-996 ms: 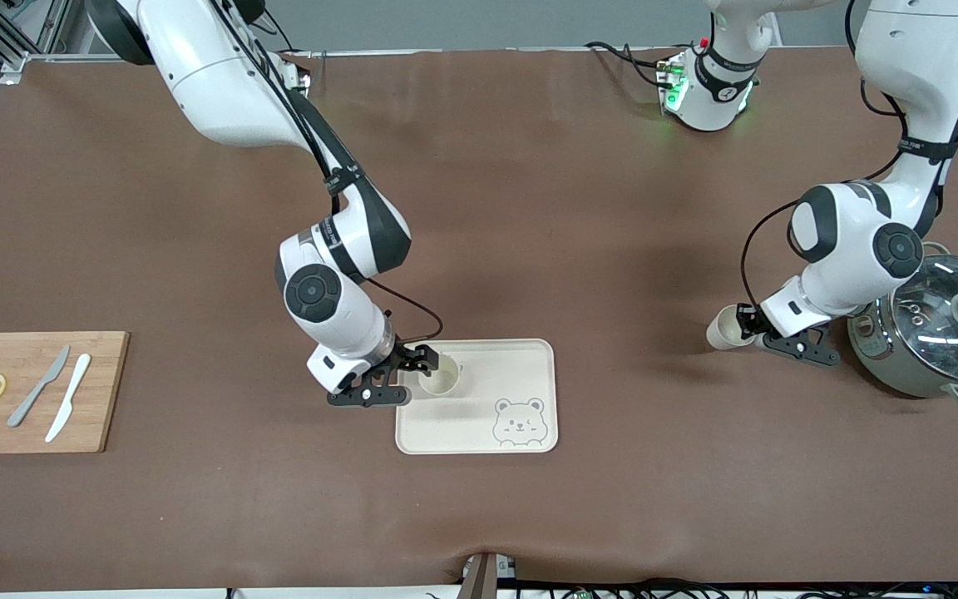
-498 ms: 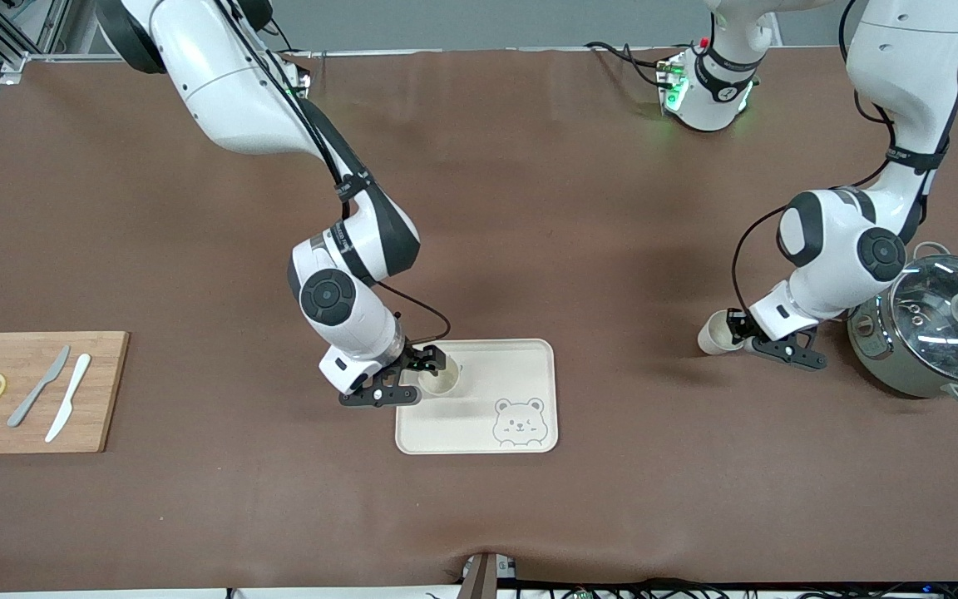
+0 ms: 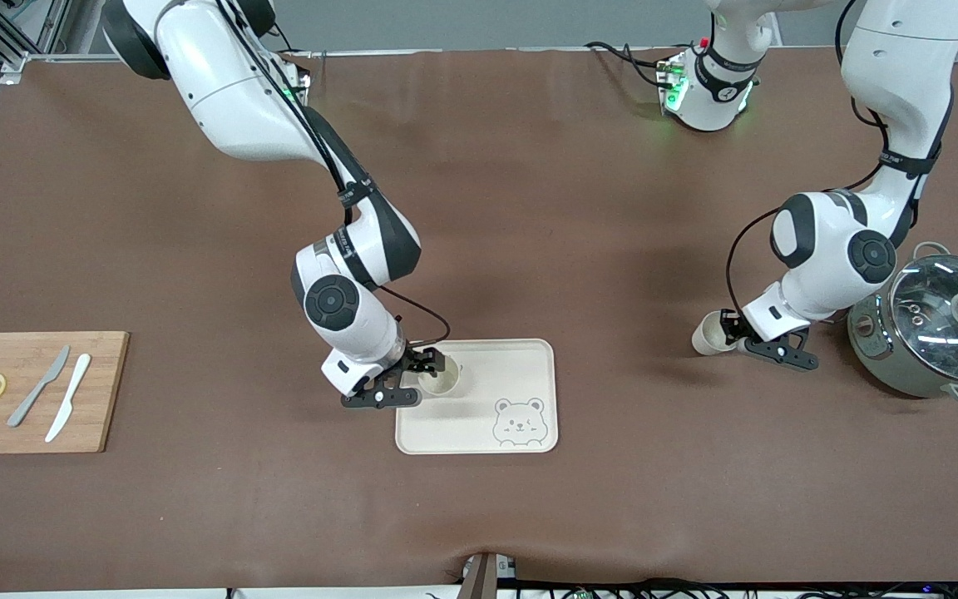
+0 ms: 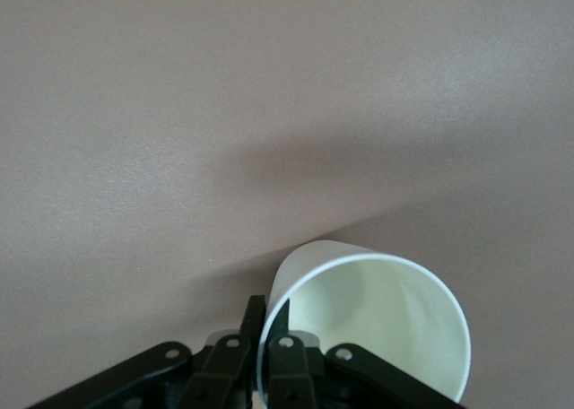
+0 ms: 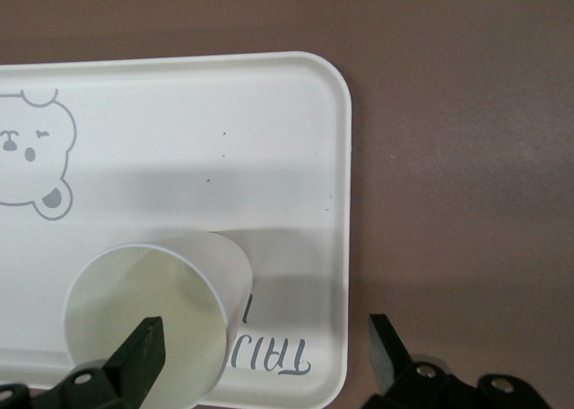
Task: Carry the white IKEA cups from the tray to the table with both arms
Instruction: 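Grasp the second cup with the right gripper while the left gripper holds its cup, then lower the cup onto the table near the pot and open the left gripper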
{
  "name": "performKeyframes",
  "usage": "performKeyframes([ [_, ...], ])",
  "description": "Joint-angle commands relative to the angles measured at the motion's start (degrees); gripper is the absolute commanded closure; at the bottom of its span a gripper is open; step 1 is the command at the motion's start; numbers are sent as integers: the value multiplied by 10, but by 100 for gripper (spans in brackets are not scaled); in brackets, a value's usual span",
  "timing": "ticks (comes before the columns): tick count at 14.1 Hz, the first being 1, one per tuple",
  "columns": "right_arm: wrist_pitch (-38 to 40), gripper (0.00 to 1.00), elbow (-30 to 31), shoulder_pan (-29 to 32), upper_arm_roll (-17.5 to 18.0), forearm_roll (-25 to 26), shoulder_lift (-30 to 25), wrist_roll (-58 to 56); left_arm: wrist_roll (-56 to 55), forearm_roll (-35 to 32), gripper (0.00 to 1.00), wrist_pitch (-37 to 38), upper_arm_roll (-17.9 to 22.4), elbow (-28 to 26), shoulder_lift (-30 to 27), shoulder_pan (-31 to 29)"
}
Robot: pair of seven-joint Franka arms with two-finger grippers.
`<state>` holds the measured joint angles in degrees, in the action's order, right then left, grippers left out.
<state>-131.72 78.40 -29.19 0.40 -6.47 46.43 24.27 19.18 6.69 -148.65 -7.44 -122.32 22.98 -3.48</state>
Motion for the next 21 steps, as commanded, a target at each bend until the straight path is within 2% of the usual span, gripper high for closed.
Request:
performKeyframes([
  [1,-13,0,-20,-10,-5,13,24,10,13,15,0,-11,-1,-4,0,4],
  [6,-18,0,-19,-12,-5,14,28,10,-5,16,0,26,-2,5,-27,2],
  [11,-18,0,-20,-12,-5,30,29,9,-32,12,0,186,1,116,-29,0],
  [12,-18,11,-20,-12,-5,30,29,10,-39,13,0,195,0,144,-21,3],
  [13,-18,28,-20,-12,-5,30,29,10,-61,12,0,201,1,168,-11,4],
  [14,-18,37,-20,-12,-5,29,29,10,-81,11,0,202,1,186,-7,5],
  [16,-17,47,-20,-12,-5,28,29,11,-95,10,0,223,3,223,-8,3],
  [17,-17,55,-20,-12,-5,28,29,11,-97,8,0,257,6,253,-8,3],
  [21,-16,83,-20,-13,-4,27,27,11,-173,-42,0,426,7,423,14,7],
])
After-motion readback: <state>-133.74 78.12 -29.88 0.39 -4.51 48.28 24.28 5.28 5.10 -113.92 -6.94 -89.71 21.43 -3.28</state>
